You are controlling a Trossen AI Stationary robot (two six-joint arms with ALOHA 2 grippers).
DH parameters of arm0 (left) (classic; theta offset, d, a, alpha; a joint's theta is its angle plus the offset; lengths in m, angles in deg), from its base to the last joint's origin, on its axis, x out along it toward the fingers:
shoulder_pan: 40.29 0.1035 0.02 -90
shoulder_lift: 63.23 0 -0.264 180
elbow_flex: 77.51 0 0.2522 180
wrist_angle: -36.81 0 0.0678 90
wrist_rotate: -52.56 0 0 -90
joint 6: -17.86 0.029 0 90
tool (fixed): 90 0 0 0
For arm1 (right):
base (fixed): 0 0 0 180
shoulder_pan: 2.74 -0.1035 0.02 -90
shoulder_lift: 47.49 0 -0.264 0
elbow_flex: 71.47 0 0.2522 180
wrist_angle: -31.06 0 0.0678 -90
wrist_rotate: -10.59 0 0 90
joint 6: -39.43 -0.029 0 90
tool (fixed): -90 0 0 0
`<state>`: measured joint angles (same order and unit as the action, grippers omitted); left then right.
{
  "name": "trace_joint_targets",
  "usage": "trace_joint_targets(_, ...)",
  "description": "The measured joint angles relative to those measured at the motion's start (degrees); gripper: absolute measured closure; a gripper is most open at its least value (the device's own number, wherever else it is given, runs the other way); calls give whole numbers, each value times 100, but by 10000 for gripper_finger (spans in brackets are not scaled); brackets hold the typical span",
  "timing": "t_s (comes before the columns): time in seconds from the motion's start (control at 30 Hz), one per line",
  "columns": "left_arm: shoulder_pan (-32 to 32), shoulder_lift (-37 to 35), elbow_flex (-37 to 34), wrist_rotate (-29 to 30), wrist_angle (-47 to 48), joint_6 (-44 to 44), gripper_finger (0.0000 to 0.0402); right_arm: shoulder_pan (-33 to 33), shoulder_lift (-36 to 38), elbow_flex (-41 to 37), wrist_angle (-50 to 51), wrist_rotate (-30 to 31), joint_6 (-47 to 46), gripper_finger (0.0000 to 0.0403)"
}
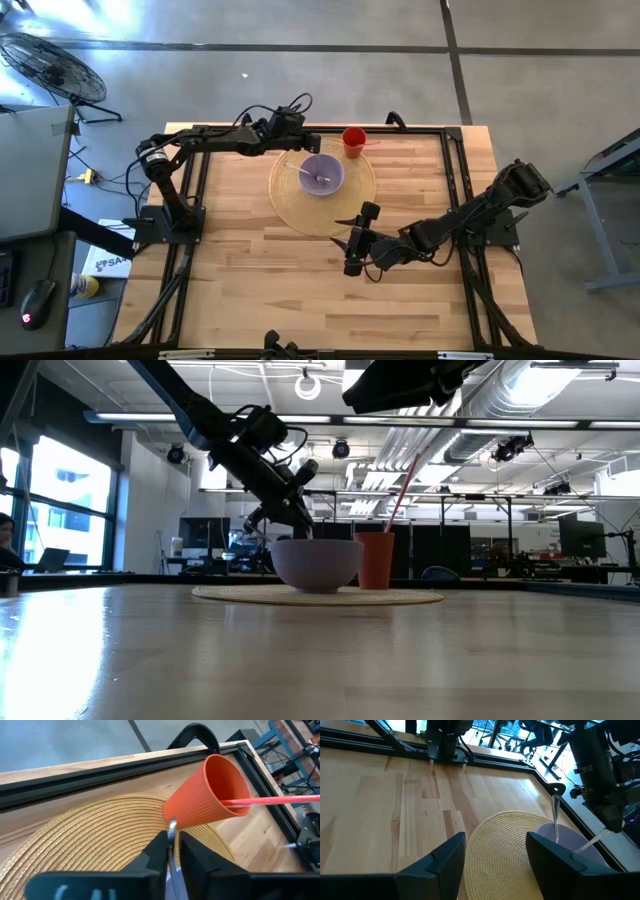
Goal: Pick & Place Utensil
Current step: Put the silver fork into the violet bowl, then return to Home Position
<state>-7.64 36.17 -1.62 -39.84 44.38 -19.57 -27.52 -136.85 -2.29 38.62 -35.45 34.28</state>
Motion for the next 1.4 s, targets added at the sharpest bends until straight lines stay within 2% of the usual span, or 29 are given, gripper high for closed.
trace_joint_targets(0.27, 0, 0, 0, 29, -11, 118, 288, 0, 0, 0, 0, 0, 0, 203)
trace_joint_targets(0.47, 21, -29, -1, 53, 80, 118, 255, 0, 0, 0, 1, -2, 0, 201)
trace_joint_targets(0.87, 116, -499, -9, 3, 1019, 606, 192, -2, 0, 0, -1, -2, 0, 204)
trace_joint_targets(1.07, 121, -1183, -9, 15, 2046, 1200, 188, -49, 0, 0, 0, 52, 81, 205)
trace_joint_targets(1.4, -4, -3045, -73, -24, 3725, 2069, 199, -119, 0, 0, -2, -25, 170, 206)
